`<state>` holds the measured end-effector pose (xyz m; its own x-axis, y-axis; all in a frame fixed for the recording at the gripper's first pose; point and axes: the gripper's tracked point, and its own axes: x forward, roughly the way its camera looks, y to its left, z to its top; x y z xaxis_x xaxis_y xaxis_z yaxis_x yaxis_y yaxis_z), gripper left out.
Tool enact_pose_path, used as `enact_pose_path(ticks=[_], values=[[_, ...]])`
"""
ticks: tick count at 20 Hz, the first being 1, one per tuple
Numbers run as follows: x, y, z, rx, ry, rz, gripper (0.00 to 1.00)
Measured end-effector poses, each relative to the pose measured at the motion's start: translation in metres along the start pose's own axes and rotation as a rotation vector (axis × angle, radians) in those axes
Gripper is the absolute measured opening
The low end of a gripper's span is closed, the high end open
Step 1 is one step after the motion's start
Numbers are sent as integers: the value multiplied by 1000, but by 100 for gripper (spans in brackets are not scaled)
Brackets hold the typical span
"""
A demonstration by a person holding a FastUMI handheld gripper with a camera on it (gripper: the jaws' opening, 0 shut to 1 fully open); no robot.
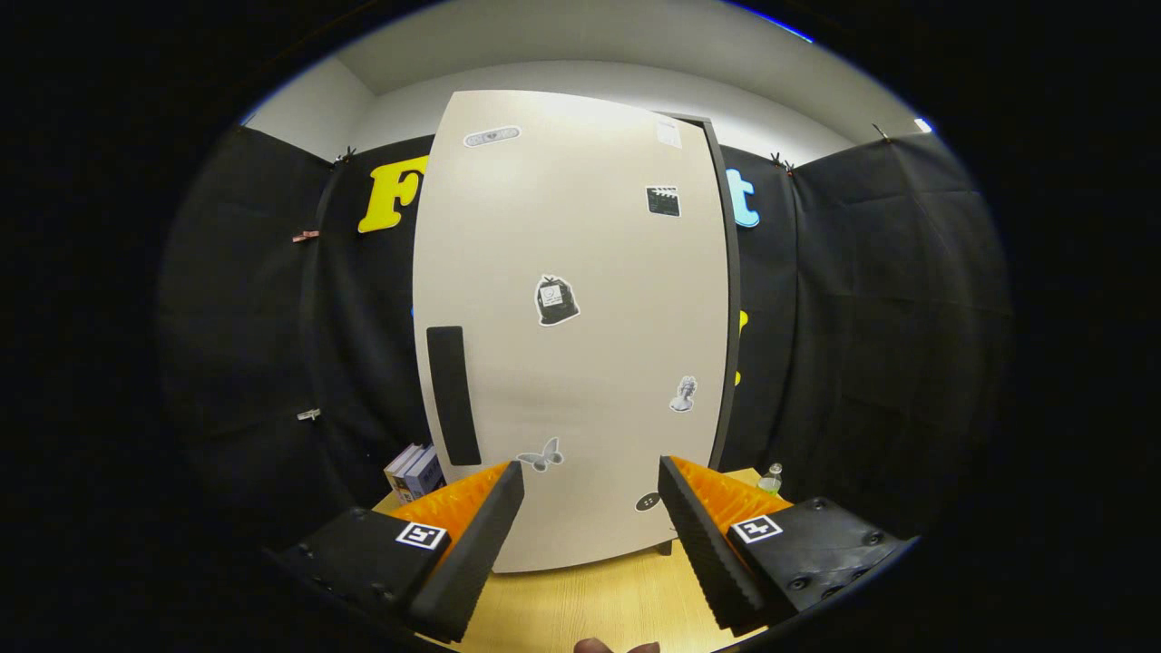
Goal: Open the shoe cabinet door, grab the shoes and put them into the shoe cabinet, then close the shoe cabinet door.
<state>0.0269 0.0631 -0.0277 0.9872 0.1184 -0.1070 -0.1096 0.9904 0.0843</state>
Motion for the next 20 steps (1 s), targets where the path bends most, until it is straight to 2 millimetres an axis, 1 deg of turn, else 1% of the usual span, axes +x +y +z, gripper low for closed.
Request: enact_pose_path(ticks=[7,20], values=[[2,-7,0,0,-1,-16,98],[0,-16,-1,14,2,-22,98]])
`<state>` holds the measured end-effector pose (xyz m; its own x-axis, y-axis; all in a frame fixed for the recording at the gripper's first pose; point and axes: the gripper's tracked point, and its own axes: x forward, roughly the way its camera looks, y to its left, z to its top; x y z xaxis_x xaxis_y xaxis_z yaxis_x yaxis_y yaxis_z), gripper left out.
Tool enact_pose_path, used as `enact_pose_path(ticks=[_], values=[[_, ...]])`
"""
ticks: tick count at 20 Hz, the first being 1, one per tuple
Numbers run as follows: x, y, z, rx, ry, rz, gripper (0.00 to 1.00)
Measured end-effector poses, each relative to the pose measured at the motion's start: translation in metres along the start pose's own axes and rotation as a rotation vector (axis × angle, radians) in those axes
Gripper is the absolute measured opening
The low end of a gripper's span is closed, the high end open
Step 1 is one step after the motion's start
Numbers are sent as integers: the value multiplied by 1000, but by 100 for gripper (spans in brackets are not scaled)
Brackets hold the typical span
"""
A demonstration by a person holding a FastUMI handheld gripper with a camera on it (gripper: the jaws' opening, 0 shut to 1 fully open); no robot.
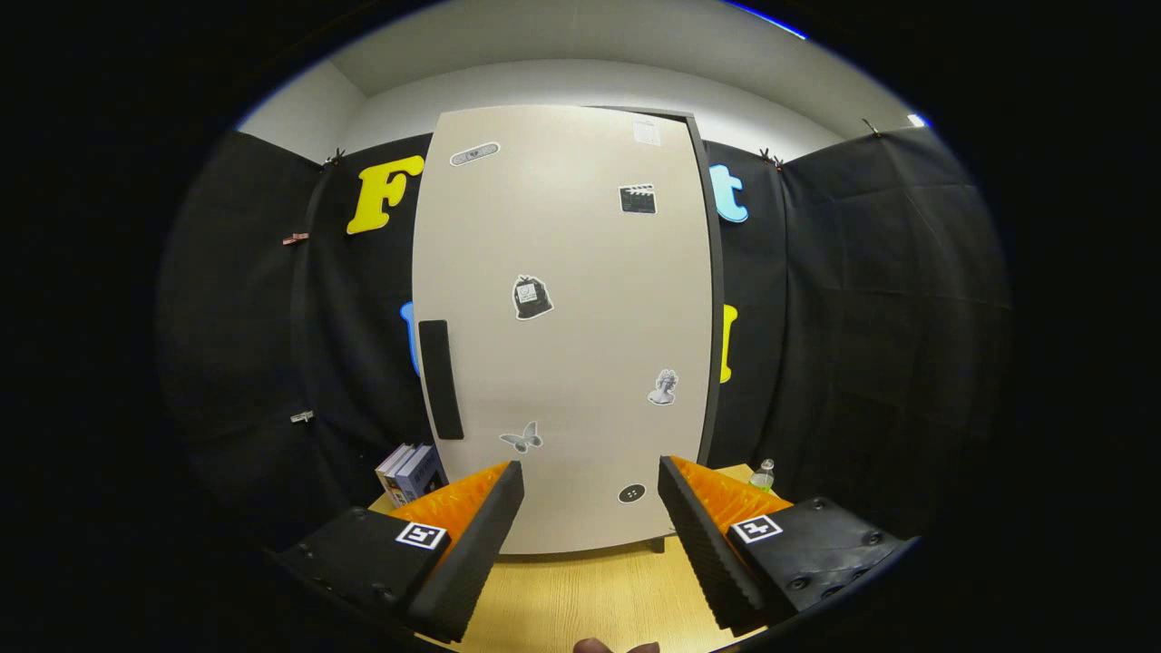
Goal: Open the shoe cabinet door, grab the shoes and put them into the shoe cabinet, then close the shoe cabinet door.
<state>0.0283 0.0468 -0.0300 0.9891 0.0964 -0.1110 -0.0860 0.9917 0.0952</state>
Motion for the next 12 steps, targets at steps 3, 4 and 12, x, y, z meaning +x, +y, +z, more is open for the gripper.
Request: enact_pose_path(ticks=[3,4,12], values=[[-1,-2,1,0,-2,-1,98],[-1,-2,1,-1,-3,-1,98],[-2,-6,0,6,-2,-6,98]])
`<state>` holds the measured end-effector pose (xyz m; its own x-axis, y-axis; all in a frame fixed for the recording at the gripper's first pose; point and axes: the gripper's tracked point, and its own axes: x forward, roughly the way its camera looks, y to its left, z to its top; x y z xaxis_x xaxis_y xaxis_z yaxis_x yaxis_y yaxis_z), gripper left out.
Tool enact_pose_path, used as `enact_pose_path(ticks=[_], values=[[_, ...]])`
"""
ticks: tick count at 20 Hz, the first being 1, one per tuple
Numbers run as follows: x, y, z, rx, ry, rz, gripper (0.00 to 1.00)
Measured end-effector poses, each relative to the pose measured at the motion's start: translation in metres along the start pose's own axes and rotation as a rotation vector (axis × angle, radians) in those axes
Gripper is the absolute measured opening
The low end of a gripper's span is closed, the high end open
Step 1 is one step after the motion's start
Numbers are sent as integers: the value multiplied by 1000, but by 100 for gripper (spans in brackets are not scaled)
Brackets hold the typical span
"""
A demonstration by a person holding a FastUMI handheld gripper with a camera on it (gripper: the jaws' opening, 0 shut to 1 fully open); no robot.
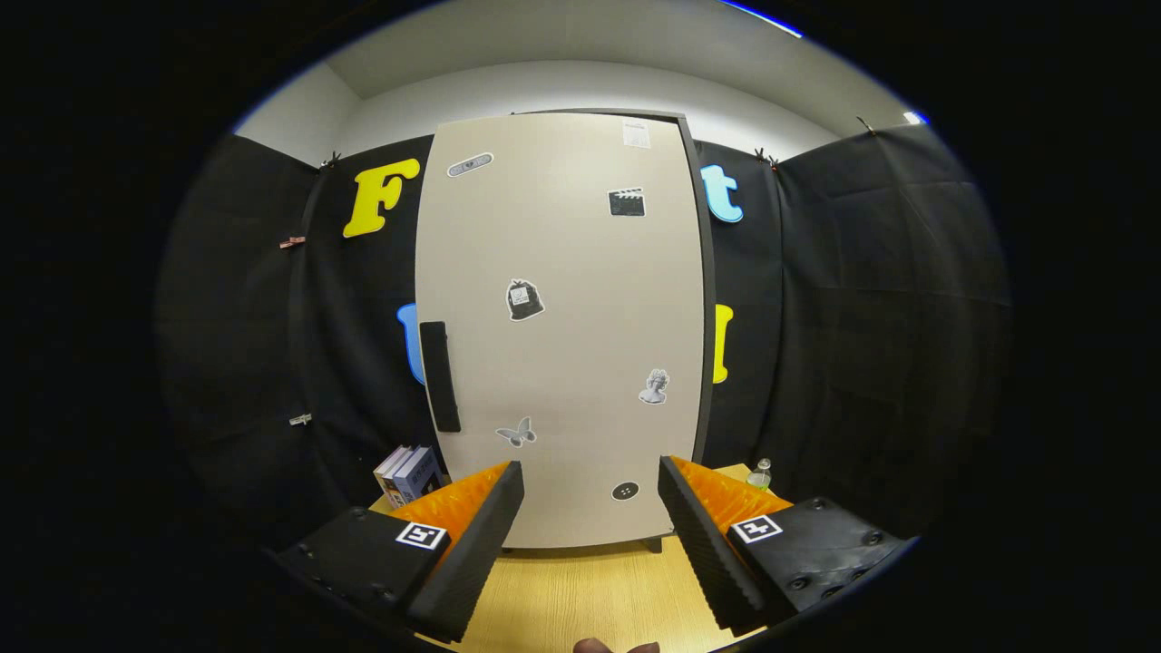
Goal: Open the shoe cabinet door, grab the shoes and put them into the shoe cabinet, then close the shoe cabinet door.
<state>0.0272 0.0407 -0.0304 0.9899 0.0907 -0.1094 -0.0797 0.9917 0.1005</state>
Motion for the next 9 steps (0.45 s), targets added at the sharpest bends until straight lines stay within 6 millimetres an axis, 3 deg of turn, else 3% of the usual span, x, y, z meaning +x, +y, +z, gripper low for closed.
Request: enact_pose_path(ticks=[9], values=[[0,0,-1,2,2,-2,98]])
